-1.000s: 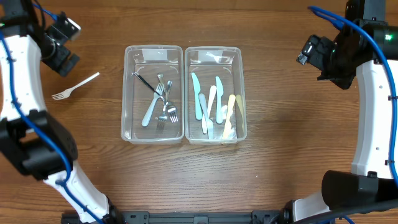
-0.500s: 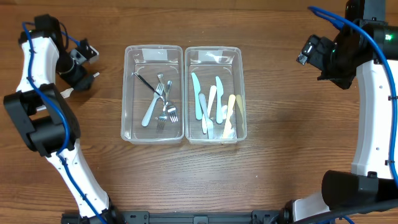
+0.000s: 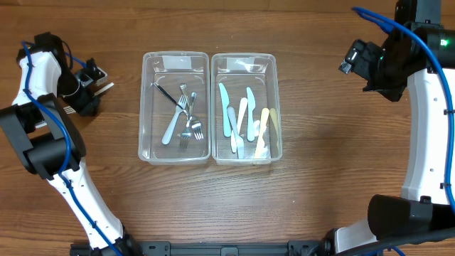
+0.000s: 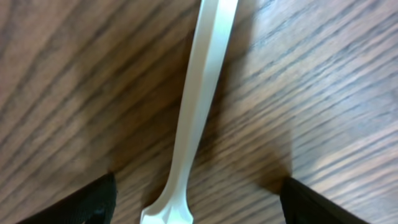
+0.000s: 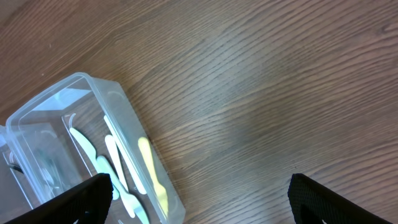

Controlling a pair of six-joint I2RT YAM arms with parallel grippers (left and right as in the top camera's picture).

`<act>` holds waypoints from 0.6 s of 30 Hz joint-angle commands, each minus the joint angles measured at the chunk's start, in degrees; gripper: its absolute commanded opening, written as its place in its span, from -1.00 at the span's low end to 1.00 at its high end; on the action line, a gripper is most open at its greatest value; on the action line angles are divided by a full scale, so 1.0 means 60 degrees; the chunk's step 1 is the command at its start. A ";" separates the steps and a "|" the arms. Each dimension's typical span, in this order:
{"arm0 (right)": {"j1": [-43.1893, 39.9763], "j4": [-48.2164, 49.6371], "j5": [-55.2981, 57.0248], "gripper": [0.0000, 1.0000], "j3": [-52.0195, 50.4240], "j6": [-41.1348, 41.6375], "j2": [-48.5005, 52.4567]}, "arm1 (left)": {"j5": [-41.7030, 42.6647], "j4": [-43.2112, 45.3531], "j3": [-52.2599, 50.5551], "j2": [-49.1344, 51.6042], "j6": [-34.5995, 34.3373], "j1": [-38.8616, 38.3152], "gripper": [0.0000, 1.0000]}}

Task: Pack container
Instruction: 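Lower the left gripper and grasp the white plastic fork handle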

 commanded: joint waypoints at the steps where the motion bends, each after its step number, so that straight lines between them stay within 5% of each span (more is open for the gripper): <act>1: -0.0022 0.0055 -0.0018 0.85 0.0007 -0.0022 -0.0022 | -0.0091 0.0044 -0.0514 0.0109 0.0153 0.0047 0.61; 14: -0.0022 0.0055 -0.0022 0.85 0.0007 -0.0022 -0.0022 | -0.0022 0.0328 -0.0525 0.0109 0.0142 -0.0044 -0.24; 18: -0.0022 0.0055 -0.0025 0.85 0.0007 -0.0022 -0.0022 | -0.0025 0.0321 -0.0525 0.0109 0.0138 -0.0044 -0.69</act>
